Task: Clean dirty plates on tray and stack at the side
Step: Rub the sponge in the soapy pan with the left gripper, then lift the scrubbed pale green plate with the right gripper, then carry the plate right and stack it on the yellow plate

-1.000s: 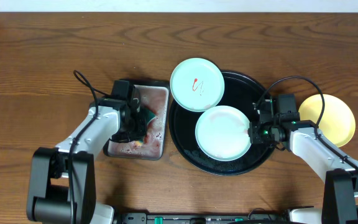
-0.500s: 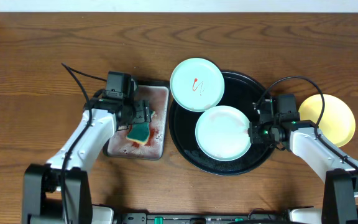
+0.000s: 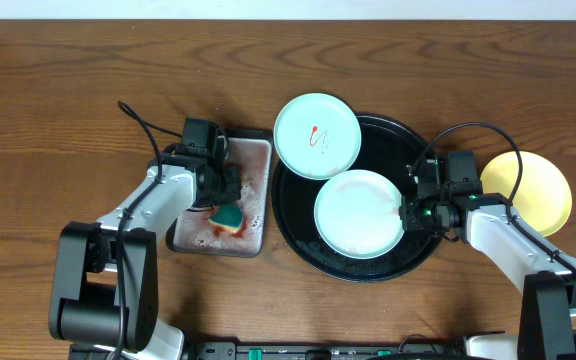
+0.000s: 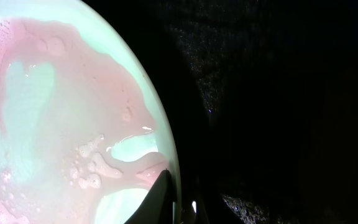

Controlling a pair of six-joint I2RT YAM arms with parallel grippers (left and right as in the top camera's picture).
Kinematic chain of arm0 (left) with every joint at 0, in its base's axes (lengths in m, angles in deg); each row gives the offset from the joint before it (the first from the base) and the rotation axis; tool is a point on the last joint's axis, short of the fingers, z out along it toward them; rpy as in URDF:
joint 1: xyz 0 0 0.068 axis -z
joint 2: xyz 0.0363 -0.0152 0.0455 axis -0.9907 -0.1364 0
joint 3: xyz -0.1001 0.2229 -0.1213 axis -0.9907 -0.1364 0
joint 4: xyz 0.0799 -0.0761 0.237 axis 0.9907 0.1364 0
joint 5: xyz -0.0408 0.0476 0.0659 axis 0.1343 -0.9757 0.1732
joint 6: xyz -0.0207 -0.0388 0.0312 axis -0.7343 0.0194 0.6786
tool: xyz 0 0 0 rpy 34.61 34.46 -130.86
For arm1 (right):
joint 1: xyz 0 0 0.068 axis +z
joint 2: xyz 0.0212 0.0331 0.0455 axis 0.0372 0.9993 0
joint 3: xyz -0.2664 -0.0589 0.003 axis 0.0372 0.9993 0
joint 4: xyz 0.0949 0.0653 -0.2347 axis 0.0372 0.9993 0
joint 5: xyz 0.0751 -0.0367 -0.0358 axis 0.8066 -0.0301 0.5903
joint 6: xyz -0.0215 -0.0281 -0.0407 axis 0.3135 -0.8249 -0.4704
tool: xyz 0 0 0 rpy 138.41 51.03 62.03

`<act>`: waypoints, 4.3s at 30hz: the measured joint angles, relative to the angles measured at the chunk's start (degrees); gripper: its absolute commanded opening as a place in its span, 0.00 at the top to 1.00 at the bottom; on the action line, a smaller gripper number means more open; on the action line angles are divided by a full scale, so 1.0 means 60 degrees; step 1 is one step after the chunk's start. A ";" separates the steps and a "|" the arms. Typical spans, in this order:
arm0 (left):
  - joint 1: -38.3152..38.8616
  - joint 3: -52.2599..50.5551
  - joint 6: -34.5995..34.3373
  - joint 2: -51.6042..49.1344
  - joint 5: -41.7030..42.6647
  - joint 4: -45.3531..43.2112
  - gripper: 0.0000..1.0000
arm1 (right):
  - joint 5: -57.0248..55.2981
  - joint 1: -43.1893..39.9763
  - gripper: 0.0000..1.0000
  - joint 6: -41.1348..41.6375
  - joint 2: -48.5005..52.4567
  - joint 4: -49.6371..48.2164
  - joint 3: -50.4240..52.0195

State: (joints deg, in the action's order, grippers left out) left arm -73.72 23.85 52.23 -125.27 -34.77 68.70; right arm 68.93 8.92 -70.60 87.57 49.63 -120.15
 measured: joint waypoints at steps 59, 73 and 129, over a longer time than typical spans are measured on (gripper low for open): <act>-0.0015 -0.0229 -0.1038 0.1902 -0.0193 0.1880 0.17 | -0.9198 0.4350 0.99 -0.1956 -0.3989 -0.0244 -0.0357; -0.0015 -0.0233 -0.1042 0.1902 -0.0200 0.1840 0.17 | -1.2258 0.7100 0.99 -0.5282 -0.3993 -0.2579 -0.0361; -0.0015 -0.0233 -0.1042 0.1902 -0.0222 0.1840 0.17 | -0.6655 -0.3617 0.99 0.2728 -0.3432 -0.0357 -0.0372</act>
State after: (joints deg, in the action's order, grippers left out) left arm -73.80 22.45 45.98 -113.87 -36.10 79.74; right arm 28.99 -12.78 -54.23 66.98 47.49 -122.38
